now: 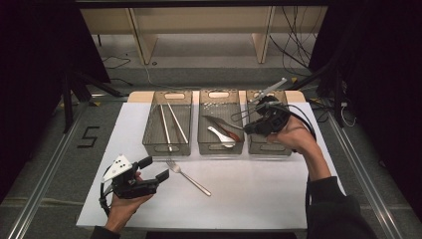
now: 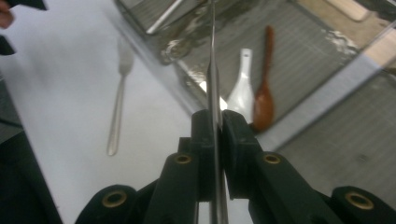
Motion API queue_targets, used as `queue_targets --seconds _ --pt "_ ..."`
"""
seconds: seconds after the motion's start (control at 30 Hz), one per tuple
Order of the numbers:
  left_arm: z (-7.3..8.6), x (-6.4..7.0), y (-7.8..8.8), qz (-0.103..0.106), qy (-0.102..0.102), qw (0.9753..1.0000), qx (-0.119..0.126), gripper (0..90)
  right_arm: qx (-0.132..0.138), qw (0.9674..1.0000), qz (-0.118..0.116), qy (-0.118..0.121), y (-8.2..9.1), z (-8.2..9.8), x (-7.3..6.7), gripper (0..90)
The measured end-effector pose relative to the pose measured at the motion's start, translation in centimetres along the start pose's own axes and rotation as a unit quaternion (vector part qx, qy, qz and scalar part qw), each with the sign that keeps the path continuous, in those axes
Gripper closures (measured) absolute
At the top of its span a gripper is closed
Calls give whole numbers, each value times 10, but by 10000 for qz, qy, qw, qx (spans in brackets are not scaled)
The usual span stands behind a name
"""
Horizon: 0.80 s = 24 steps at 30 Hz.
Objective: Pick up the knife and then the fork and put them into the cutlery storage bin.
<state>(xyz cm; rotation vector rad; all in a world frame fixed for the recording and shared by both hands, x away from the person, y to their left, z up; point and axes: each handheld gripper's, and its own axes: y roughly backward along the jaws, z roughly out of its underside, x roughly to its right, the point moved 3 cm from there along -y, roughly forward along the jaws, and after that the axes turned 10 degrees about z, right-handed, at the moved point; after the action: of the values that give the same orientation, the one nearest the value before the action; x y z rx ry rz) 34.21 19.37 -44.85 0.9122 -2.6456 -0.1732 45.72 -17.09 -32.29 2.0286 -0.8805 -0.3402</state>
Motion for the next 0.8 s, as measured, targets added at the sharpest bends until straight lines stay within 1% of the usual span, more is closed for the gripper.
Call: queue_targets --seconds 0.03,0.1,0.17,0.27,0.37,0.43,0.5,0.6,0.7,0.73,0.8 --pt "0 0 0 -1 0 10000 0 161 36 10000 46 -47 1 0 4 845" --pt "0 0 0 -2 5 10000 0 161 18 9998 117 -161 2 1 14 846" --pt "0 0 0 -1 0 10000 -1 161 -19 9992 246 -302 2 2 24 846" --pt "0 0 0 -1 5 10000 2 161 -61 9979 387 -510 2 4 40 846" --pt "0 0 0 1 7 10000 3 161 -117 9959 504 -740 1 7 55 845" --pt "0 0 0 0 7 10000 5 161 -171 9944 596 -861 -1 9 64 846" --pt "0 0 0 -3 9 10000 7 161 -244 9921 706 -1004 -3 12 73 846" --pt "0 -1 0 -6 14 10000 13 161 -346 9895 787 -1163 -7 18 84 846" --pt "0 -1 0 -5 12 10000 6 161 -381 9874 826 -1294 -9 23 91 845" --pt "0 -1 0 -6 13 10000 12 161 -401 9865 869 -1332 -10 25 93 845" --pt "0 0 0 -3 12 10000 10 161 -492 9836 1006 -1417 -11 28 98 845"
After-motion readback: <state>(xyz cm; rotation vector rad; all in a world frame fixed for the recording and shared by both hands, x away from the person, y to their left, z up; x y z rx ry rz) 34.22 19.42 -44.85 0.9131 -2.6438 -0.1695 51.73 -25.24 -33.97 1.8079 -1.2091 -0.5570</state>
